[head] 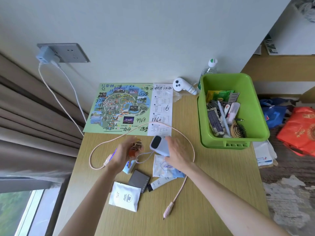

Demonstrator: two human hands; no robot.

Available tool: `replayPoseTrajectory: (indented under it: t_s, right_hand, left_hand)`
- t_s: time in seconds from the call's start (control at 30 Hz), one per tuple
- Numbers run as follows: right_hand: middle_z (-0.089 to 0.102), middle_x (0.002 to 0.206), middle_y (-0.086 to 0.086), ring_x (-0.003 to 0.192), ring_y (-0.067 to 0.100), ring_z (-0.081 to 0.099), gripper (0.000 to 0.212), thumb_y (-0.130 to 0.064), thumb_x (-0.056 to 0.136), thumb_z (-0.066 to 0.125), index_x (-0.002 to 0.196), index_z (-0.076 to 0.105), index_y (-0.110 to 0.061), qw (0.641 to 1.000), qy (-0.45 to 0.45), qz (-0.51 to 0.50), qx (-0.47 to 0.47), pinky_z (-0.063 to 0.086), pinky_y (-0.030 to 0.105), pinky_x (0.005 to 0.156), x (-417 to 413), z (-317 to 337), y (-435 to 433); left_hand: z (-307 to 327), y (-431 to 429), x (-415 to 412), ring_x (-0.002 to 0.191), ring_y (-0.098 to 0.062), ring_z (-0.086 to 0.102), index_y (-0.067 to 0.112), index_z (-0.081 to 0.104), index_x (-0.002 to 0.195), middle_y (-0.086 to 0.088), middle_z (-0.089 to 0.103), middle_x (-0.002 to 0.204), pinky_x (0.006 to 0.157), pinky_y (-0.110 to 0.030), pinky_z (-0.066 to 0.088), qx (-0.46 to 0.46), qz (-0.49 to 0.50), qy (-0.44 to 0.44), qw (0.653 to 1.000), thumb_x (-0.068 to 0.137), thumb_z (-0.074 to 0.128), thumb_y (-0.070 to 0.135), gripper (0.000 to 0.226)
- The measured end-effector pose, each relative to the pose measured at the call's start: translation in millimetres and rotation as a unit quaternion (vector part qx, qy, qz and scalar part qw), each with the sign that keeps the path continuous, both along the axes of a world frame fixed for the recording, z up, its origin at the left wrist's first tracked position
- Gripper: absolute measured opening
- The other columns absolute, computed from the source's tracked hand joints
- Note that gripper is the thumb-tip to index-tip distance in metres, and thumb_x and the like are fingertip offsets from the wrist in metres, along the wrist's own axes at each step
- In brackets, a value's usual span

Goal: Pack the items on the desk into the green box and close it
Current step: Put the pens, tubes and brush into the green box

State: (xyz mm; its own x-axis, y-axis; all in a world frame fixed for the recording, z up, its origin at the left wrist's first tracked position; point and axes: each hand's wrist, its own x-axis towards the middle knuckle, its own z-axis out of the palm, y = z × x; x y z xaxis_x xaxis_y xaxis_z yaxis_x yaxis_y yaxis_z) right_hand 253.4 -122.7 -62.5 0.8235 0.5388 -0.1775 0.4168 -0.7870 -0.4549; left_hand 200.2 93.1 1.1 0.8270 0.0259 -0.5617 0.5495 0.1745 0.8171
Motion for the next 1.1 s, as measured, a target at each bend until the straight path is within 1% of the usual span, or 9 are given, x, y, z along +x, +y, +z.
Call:
replayPoseTrajectory:
  t_s: [0.17,0.3,0.37,0.47,0.57,0.63,0.77,0.93,1.1]
  right_hand:
    - [0.053,0.122,0.007,0.115,0.025,0.051,0.068,-0.018,0.071,0.08,0.127,0.042,-0.011,1.0,-0.012,-0.027,-0.008,0.046,0.032,0.089,14.1,3.9,-19.9]
    - [0.052,0.121,0.006,0.113,0.023,0.05,0.057,-0.02,0.075,0.076,0.123,0.046,-0.011,0.997,-0.063,0.003,-0.053,0.046,0.032,0.095,10.3,8.8,-16.2]
    - [0.056,0.109,0.004,0.1,0.023,0.056,0.04,-0.022,0.079,0.072,0.112,0.051,-0.011,0.994,-0.099,0.033,-0.045,0.05,0.034,0.086,-2.5,12.3,-14.2]
    - [0.057,0.099,0.001,0.092,0.02,0.057,0.029,-0.031,0.086,0.066,0.105,0.055,-0.012,0.991,-0.09,0.092,-0.028,0.05,0.031,0.077,-26.1,12.0,-15.1]
    - [0.053,0.115,0.001,0.107,0.018,0.05,0.05,-0.046,0.085,0.064,0.119,0.051,-0.012,0.992,-0.044,0.094,-0.07,0.047,0.033,0.09,-41.1,7.2,-15.1]
    - [0.05,0.125,0.001,0.117,0.019,0.047,0.058,-0.047,0.082,0.066,0.124,0.047,-0.012,0.993,-0.029,0.086,-0.079,0.045,0.034,0.094,-48.2,5.7,-13.3]
    - [0.039,0.144,0.01,0.134,0.024,0.038,0.054,-0.034,0.088,0.064,0.13,0.041,-0.009,0.989,-0.016,0.093,-0.112,0.045,0.036,0.099,-56.1,4.6,-15.0]
    - [0.025,0.155,0.02,0.144,0.03,0.026,0.06,-0.017,0.089,0.063,0.139,0.032,-0.006,0.981,-0.032,0.118,-0.149,0.039,0.038,0.109,-60.2,4.9,-26.3]
    - [0.022,0.155,0.028,0.144,0.035,0.026,0.041,-0.003,0.093,0.05,0.132,0.037,-0.003,0.972,-0.047,0.139,-0.181,0.044,0.042,0.104,-67.1,6.8,-40.5]
  left_hand:
    - [-24.9,-2.5,-11.6,0.054,-0.005,0.048,0.013,0.055,0.085,0.007,0.056,0.064,0.048,-0.016,0.038,0.222,-0.059,0.034,0.973,0.076,0.077,0.022,0.025]
    - [-41.9,-12.7,-21.1,0.064,-0.012,0.056,0.019,0.059,0.077,0.003,0.061,0.069,0.055,-0.025,0.039,0.38,-0.114,0.017,0.918,0.075,0.081,0.028,0.024]
    - [-45.4,-18.0,-25.3,0.065,-0.016,0.057,0.014,0.061,0.078,0.003,0.061,0.068,0.053,-0.028,0.036,0.43,-0.135,0.015,0.893,0.075,0.08,0.035,0.028]
    - [-45.1,-26.5,-29.9,0.071,-0.018,0.061,0.016,0.064,0.082,0.003,0.064,0.071,0.055,-0.029,0.039,0.468,-0.178,0.014,0.866,0.074,0.077,0.042,0.029]
    - [-44.4,-35.4,-34.9,0.075,-0.018,0.062,0.017,0.064,0.088,0.002,0.066,0.078,0.057,-0.029,0.042,0.491,-0.236,0.018,0.838,0.073,0.076,0.05,0.038]
    - [-44.6,-42.4,-41.2,0.073,-0.017,0.06,0.02,0.058,0.08,0.004,0.064,0.075,0.055,-0.028,0.04,0.492,-0.27,0.013,0.827,0.07,0.077,0.055,0.041]
    - [-45.8,-60.0,-55.6,0.07,-0.012,0.057,0.028,0.05,0.076,0.012,0.059,0.071,0.05,-0.023,0.031,0.509,-0.337,0.002,0.792,0.064,0.075,0.063,0.045]
    - [-53.5,-79.4,-68.2,0.087,-0.019,0.065,0.025,0.058,0.105,0.003,0.069,0.093,0.064,-0.029,0.044,0.552,-0.386,-0.017,0.739,0.068,0.075,0.06,0.053]
    - [-57.1,-86.5,-72.9,0.089,-0.021,0.065,0.02,0.059,0.112,0.001,0.069,0.097,0.07,-0.032,0.048,0.593,-0.405,-0.032,0.695,0.08,0.067,0.053,0.047]
